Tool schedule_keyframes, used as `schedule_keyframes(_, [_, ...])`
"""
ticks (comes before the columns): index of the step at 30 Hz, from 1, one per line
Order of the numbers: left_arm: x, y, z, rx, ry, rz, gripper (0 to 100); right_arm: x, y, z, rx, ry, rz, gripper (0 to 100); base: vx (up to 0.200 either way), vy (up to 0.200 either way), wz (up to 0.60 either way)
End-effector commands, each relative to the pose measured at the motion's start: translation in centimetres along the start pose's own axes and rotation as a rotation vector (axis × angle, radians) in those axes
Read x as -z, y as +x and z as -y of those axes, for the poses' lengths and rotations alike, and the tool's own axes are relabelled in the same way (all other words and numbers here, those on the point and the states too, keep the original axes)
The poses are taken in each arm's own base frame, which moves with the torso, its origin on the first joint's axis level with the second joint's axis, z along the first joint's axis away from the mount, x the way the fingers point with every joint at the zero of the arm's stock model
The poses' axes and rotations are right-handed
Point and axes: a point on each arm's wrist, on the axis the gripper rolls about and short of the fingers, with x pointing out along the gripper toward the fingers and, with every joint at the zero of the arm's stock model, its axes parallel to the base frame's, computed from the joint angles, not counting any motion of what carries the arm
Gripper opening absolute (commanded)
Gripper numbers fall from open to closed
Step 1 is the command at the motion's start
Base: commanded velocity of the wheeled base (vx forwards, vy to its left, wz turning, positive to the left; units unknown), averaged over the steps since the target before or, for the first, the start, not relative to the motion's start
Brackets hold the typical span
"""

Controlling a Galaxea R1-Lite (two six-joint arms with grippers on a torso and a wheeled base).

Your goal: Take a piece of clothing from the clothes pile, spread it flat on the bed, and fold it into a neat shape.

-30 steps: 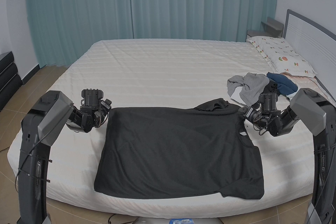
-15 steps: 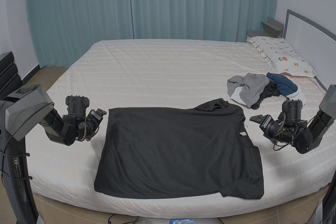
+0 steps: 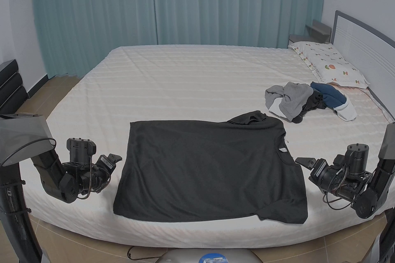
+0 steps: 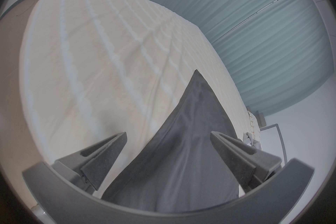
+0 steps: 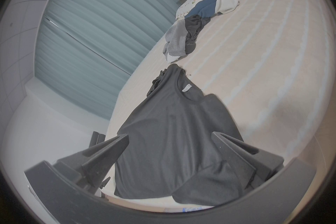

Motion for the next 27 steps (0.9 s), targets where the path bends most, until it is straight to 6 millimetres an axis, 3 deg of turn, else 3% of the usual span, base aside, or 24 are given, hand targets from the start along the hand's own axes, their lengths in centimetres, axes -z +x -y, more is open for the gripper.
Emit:
schedule_keyframes(1, [0.6,-1.6,0.0,0.027,0.008,-0.029,100,2.2,0.0,1.9,0.061,0.015,-0.084,100,-0.2,0.0,0.0])
schedule_keyframes(10, [0.9,-2.2,0.2,0.062,0.007,-0.06,100,2.6,0.1,2.4,0.068,0.016,-0.09,100,0.0,0.0,0.0])
schedule_keyframes(25, [1.1,-2.9,0.5,0.065,0.014,-0.057,100,3.0,0.1,2.4,0.076,0.008,-0.108,100,0.0,-0.2,0.0])
schedule_keyframes(27, [1.1,-3.2,0.6,0.067,0.017,-0.057,100,3.0,0.1,2.4,0.074,0.006,-0.105,100,0.0,0.0,0.0])
